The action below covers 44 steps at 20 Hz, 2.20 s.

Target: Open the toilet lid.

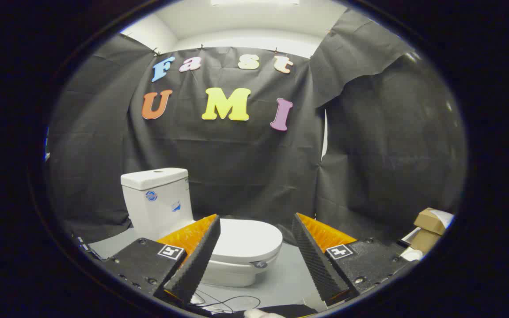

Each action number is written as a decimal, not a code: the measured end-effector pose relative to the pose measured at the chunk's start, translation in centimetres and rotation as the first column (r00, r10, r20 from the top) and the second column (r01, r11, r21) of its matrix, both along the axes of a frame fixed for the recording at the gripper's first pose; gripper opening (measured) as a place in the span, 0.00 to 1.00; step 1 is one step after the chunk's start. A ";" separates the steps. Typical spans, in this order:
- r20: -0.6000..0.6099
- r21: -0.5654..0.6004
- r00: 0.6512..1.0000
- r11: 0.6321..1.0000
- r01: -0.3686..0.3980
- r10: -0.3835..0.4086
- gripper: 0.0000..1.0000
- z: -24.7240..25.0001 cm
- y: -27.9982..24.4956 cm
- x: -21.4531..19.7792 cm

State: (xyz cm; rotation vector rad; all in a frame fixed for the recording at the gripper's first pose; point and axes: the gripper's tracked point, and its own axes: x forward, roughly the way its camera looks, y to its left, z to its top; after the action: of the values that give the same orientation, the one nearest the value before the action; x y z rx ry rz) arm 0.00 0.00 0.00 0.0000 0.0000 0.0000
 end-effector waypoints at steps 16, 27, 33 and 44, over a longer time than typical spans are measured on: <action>-0.014 0.033 1.000 0.999 -0.010 0.011 1.00 -0.4 0.4 0.6; -0.003 0.142 1.000 0.990 -0.019 0.020 1.00 -2.5 -1.6 11.1; -0.084 0.274 0.996 0.962 0.020 0.004 1.00 -9.0 -4.1 17.8; -0.371 0.546 0.924 0.827 0.135 0.094 1.00 -25.7 -5.9 23.8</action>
State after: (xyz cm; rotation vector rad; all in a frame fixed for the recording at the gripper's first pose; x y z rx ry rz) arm 23.84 -5.87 -25.74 0.6015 0.3985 -0.0226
